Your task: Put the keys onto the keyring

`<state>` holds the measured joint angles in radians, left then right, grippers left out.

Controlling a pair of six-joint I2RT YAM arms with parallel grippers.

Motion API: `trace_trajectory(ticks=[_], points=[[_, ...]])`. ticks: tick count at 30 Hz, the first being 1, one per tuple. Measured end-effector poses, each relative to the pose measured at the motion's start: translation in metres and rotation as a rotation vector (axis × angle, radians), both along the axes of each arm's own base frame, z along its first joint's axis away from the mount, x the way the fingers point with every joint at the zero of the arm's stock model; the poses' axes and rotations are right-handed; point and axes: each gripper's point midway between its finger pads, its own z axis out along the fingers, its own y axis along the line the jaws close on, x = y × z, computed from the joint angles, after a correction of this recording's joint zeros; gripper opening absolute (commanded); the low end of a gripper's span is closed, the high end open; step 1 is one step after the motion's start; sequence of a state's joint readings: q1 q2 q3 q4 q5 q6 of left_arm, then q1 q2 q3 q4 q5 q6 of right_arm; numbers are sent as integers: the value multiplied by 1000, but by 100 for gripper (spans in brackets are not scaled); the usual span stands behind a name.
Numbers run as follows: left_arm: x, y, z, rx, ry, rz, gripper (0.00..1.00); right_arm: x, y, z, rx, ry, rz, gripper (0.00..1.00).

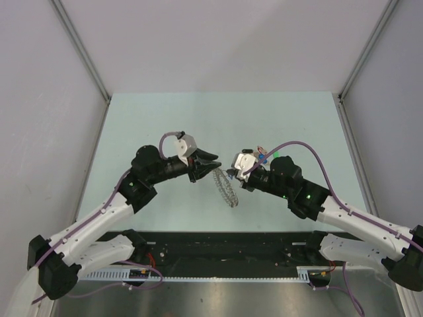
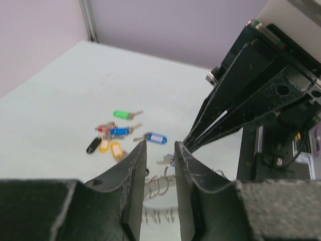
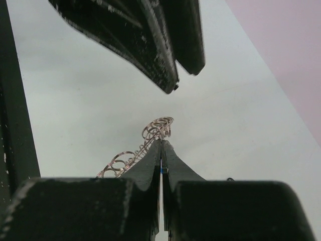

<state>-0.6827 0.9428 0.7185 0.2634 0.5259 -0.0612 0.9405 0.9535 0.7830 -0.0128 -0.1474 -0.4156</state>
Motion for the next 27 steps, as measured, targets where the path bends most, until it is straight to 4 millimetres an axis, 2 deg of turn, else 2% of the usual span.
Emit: trace_trajectory(ticks=[7,15,18,27], points=[[1,-3,3,138,6,-58,37,-1,-3,-9,-44,-1,6,0],[-11,-5,-45,306,117,-187,46,-3,-5,-14,-66,3,14,0],[-16,-4,-54,341,132,-234,48,-5,-5,-16,-74,7,25,0],[-26,-6,-55,363,99,-347,49,-11,-3,-17,-81,10,64,0]])
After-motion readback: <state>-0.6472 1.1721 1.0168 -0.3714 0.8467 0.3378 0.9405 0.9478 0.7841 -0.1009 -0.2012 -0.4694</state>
